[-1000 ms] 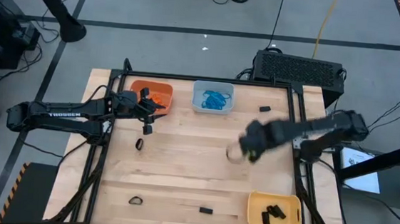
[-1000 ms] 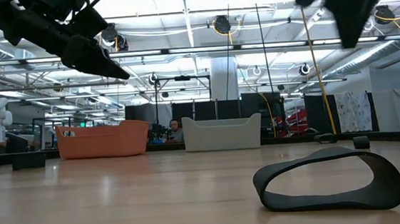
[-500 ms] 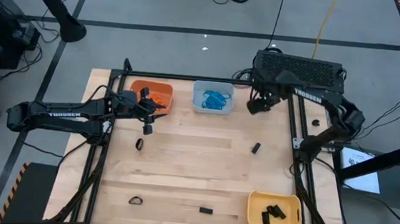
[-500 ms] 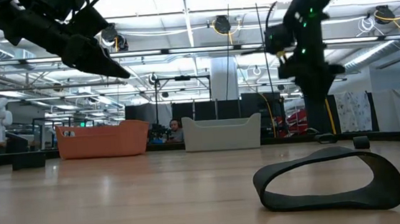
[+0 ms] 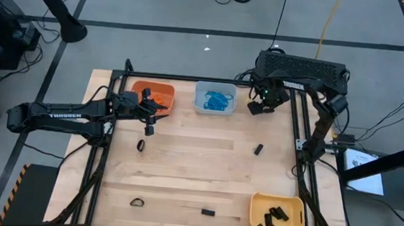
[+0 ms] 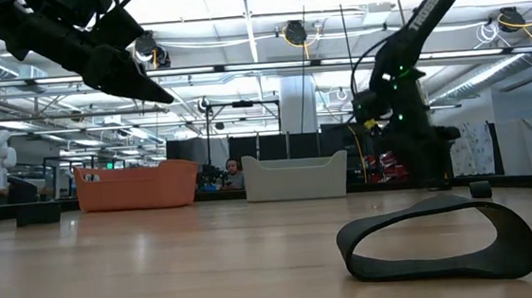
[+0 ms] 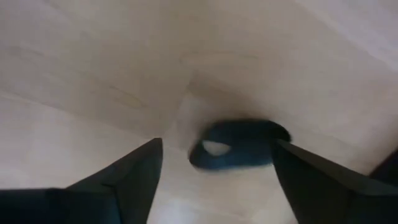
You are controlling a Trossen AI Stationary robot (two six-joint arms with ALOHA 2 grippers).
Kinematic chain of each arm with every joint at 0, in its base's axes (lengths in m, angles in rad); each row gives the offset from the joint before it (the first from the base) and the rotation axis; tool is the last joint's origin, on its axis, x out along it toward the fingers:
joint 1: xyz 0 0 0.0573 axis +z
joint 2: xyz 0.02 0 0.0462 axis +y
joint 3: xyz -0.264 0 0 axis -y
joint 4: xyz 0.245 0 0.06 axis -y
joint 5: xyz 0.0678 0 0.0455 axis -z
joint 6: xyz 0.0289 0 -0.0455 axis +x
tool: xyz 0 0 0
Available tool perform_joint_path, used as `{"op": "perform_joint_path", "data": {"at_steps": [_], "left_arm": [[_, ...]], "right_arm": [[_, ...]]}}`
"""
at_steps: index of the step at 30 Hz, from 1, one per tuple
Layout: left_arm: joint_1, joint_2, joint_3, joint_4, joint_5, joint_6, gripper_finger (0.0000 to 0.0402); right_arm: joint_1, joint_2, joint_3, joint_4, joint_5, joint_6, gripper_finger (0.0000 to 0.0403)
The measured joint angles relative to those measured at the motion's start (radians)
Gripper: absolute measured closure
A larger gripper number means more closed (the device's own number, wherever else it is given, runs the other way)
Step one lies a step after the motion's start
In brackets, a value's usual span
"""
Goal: Sort rubber bands into baskets
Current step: Put the black rubberband into the yellow bin
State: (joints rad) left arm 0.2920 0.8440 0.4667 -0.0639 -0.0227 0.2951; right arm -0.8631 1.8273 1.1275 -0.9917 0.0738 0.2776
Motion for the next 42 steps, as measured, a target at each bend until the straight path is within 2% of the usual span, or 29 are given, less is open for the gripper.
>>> {"op": "perform_joint_path", "data": {"at_steps": [5, 7, 10, 14, 20, 21, 28, 33, 35, 38, 42], "left_arm": [[0.000, 0.000, 0.000, -0.002, 0.000, 0.000, 0.0263], [0.000, 0.000, 0.000, -0.003, 0.000, 0.001, 0.0263], [0.000, 0.000, 0.000, -0.007, 0.000, 0.001, 0.0263], [0.000, 0.000, 0.000, -0.007, 0.000, 0.001, 0.0263], [0.000, 0.000, 0.000, -0.006, 0.000, 0.001, 0.0263], [0.000, 0.000, 0.000, -0.006, 0.000, 0.001, 0.0263], [0.000, 0.000, 0.000, -0.006, 0.000, 0.001, 0.0263], [0.000, 0.000, 0.000, -0.005, 0.000, 0.001, 0.0263], [0.000, 0.000, 0.000, -0.006, 0.000, 0.001, 0.0263], [0.000, 0.000, 0.000, -0.005, 0.000, 0.001, 0.0263], [0.000, 0.000, 0.000, -0.010, 0.016, -0.001, 0.0263]], "right_arm": [[0.000, 0.037, 0.002, 0.010, 0.002, -0.012, 0.0083], [0.000, 0.037, 0.003, 0.008, 0.002, -0.010, 0.0088], [-0.001, 0.033, 0.006, 0.001, 0.021, -0.021, 0.0119], [-0.002, 0.032, 0.025, 0.000, 0.118, -0.039, 0.0195], [0.011, 0.031, 0.083, -0.044, 0.136, -0.035, 0.0374], [0.018, 0.031, 0.097, -0.066, 0.136, -0.036, 0.0387], [0.120, 0.017, 0.244, -0.298, 0.128, 0.001, 0.0401], [0.236, -0.069, 0.296, -0.402, 0.056, 0.074, 0.0402], [0.280, -0.118, 0.291, -0.387, 0.066, 0.115, 0.0402], [0.320, -0.168, 0.262, -0.276, 0.191, 0.143, 0.0399], [0.287, -0.159, 0.213, -0.161, 0.177, 0.158, 0.0365]]}}
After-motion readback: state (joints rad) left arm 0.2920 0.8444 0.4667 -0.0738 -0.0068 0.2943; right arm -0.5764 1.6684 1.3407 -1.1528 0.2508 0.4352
